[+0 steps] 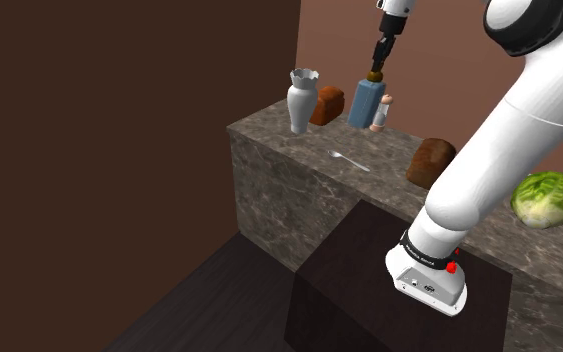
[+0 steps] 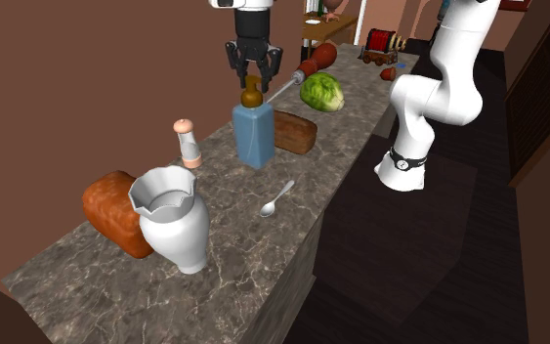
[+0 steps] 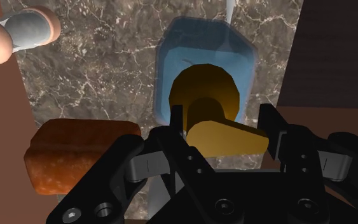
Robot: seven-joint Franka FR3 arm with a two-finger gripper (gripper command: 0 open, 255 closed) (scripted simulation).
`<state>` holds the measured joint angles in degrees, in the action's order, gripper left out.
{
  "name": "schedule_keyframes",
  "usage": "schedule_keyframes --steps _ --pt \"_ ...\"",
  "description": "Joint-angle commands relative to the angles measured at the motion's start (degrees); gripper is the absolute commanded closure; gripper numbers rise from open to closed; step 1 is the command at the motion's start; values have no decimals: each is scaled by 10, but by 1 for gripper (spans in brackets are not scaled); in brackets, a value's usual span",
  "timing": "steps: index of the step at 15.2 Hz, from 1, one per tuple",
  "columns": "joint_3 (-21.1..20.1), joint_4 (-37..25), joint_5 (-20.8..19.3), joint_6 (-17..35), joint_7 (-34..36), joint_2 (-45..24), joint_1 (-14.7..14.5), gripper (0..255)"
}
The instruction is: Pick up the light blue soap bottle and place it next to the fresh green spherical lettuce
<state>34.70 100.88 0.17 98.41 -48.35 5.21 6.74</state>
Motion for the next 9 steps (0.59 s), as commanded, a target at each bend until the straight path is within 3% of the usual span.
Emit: schedule_keyframes --steps 1,9 --pt "0 -18 1 -16 0 -2 0 255" --pt "4 -97 11 -81 -5 -20 1 255"
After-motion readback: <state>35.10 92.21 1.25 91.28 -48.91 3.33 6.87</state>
